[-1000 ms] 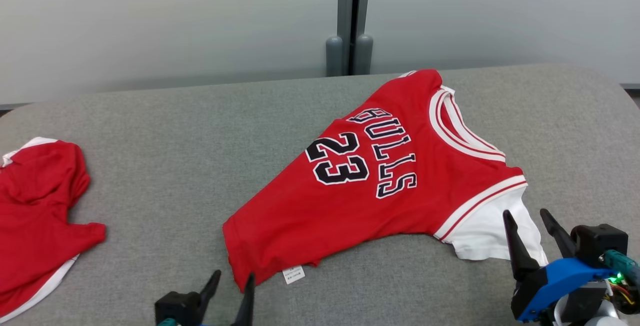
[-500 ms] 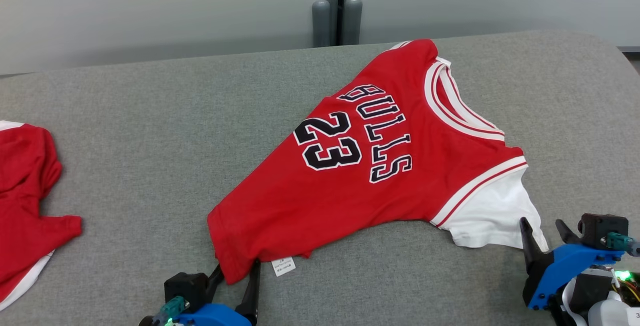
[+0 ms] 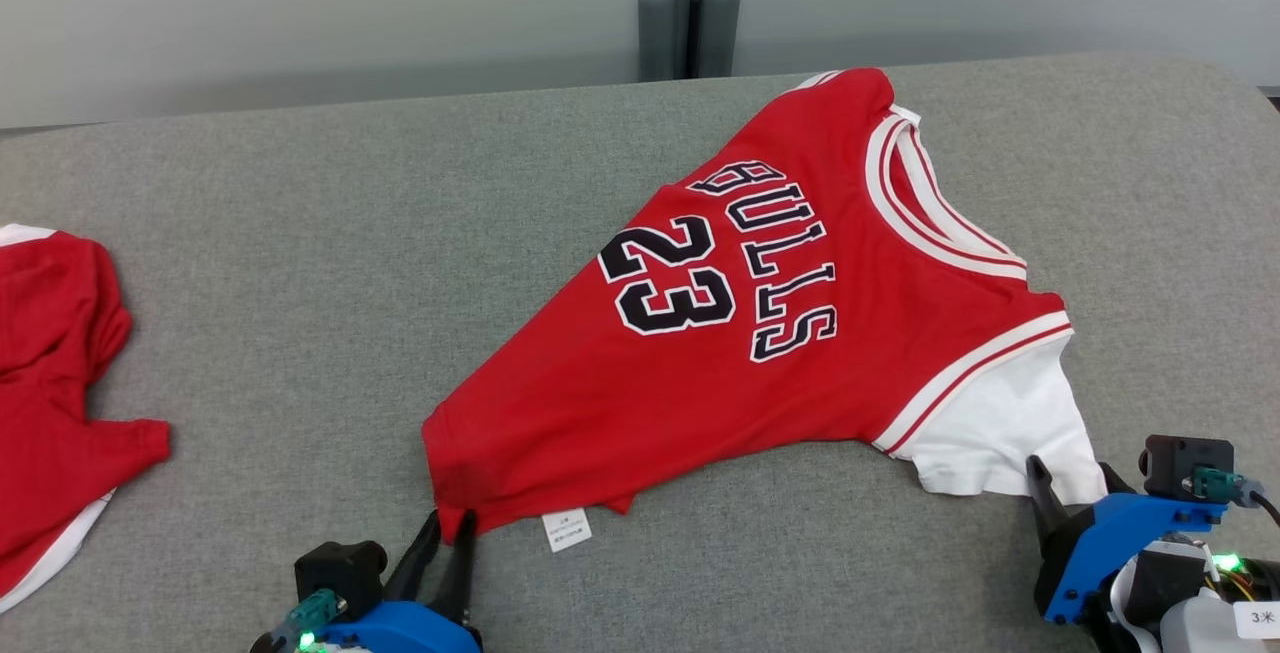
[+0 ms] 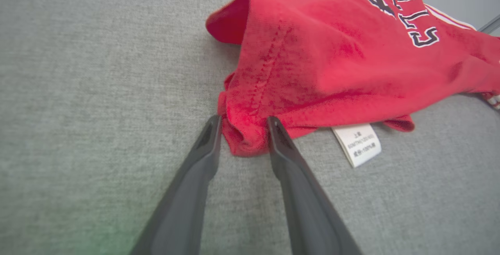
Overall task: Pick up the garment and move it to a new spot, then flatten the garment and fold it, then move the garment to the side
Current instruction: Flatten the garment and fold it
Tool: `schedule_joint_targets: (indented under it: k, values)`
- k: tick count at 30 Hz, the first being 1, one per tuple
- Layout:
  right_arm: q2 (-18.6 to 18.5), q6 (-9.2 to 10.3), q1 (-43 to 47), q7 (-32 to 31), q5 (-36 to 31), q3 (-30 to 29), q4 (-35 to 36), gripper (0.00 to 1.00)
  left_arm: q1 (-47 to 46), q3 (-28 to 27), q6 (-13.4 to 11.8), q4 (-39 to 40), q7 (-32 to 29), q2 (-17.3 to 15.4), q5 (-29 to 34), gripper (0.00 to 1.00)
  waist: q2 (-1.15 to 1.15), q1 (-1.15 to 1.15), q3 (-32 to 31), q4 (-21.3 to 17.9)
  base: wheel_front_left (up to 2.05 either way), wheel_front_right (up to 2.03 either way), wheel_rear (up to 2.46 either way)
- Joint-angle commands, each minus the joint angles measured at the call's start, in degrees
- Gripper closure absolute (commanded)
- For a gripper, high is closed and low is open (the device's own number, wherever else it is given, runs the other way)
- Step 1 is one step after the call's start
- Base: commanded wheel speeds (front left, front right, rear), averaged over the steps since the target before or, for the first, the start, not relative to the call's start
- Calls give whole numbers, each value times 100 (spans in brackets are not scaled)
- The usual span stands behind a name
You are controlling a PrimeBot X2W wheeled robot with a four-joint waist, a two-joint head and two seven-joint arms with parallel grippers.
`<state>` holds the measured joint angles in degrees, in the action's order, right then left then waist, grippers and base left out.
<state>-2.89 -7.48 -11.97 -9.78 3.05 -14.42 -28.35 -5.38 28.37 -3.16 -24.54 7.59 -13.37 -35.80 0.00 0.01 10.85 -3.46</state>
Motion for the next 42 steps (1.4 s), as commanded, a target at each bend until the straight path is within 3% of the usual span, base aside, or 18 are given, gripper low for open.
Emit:
schedule_joint_targets:
  k: [1, 5, 6, 7, 13, 17, 22, 23, 31, 33, 39, 42]
  values:
    - [1, -3, -37, -73, -57, 3, -195, 0, 12, -10, -5, -150, -82, -12, -42, 100, 0, -1, 3, -9, 0, 0, 0]
    - [8, -2, -108, -136, -27, 14, -482, 0, -64, 58, 72, -249, -107, 45, -66, 100, 0, -1, 4, -14, 0, 0, 0]
    - [13, -2, -107, -200, -24, 31, -560, 30, -77, 72, 89, -275, -100, 51, -72, 100, 0, -1, -2, -14, 0, 0, 0]
    - [16, -2, -118, -238, 12, 64, -617, 100, -83, 85, 100, -297, -93, 60, -76, 100, 0, -1, -11, -13, 0, 0, 0]
    - [-2, -3, -236, 53, 297, 139, -245, 100, -86, 100, 186, -229, 91, 72, -81, 100, 0, -1, -131, -19, 0, 0, 0]
    - [-3, -3, -305, 200, 607, 240, 503, 100, -164, -43, 202, 233, 295, -28, -105, 100, 0, -1, -258, -35, 0, 0, 0]
    - [-3, -3, -326, -47, 1014, 367, 1946, 100, -296, -286, 268, 1358, 234, -227, -299, 100, 0, -1, -374, -42, 0, 0, 0]
    - [-3, -3, -326, -47, 1014, 367, 1946, 100, -296, -286, 268, 1358, 234, -227, -299, 100, 0, -1, -374, -42, 0, 0, 0]
    - [-7, -3, -569, -681, 827, 384, 4339, 100, -767, -774, 95, 3373, -904, -1124, -575, 100, 0, -1, -442, -86, 0, 0, 0]
    - [-150, -3, -707, -876, 733, 449, 4764, 100, -949, -918, 0, 3793, -1242, -1342, -644, 100, 0, -1, -427, -91, 0, 0, 0]
    - [-873, -3, -1242, -1341, 685, 658, 5258, 100, -1582, -1272, -234, 4538, -2153, -1911, -757, 100, 0, -1, -242, -96, 0, 0, 0]
    - [-1174, -3, -1621, -1388, 880, 797, 5062, 100, -1909, -1413, -296, 4563, -2383, -1843, -1044, 100, 0, -1, -30, -120, 0, 0, 0]
